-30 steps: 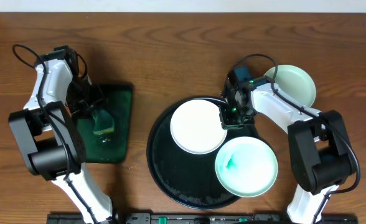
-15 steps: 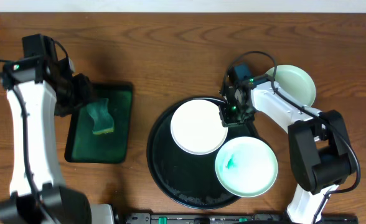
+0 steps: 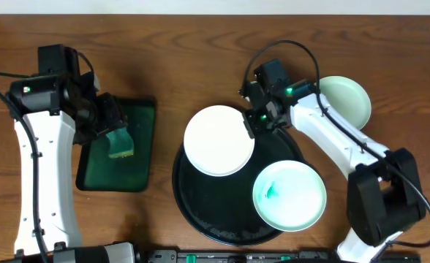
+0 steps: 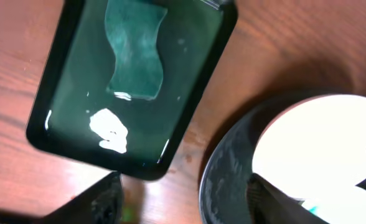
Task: Clean dirty plates on tray and stack at the side
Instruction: 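Lift the upper white plate with the right gripper and carry it rightward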
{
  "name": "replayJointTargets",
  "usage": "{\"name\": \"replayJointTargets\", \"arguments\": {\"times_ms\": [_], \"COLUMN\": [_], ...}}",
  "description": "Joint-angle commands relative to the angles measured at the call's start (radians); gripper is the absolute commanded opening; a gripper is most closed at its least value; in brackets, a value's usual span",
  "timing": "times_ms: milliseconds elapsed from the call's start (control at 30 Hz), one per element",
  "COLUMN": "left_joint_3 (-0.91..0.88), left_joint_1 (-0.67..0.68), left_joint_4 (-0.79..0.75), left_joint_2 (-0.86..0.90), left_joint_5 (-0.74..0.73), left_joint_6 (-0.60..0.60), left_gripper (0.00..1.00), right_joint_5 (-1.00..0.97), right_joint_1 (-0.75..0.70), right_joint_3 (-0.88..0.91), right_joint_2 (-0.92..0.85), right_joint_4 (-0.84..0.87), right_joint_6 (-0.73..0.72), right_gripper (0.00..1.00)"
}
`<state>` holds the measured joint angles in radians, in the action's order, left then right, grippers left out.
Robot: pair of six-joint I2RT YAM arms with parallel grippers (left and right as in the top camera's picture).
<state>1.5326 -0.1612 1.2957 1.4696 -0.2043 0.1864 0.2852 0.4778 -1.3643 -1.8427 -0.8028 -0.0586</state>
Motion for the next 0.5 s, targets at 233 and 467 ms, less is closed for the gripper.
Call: {"name": "replayJointTargets", "arguments": {"times_ms": [233,467], "left_joint_3": [0.005,0.005], "left_joint_1": [0.003,-0.011], "left_joint_4": [-0.150,-0.130], "left_joint_2": [-0.230,-0.237], "left_joint_5": [0.019,0.063], "left_joint_6": [-0.053,-0.051], "left_gripper": [0.76,0.80], "right_joint_5": [-0.007,-0.025], "right_joint_1": [0.105,0.151], "right_joint_3": [-0.023,-0.046], "right_joint_2": [0.053,0.053], "right_joint_4": [0.063,0.088], "right_joint_6": [0.052,0.002], "right_gripper": [0.01,0.01]}}
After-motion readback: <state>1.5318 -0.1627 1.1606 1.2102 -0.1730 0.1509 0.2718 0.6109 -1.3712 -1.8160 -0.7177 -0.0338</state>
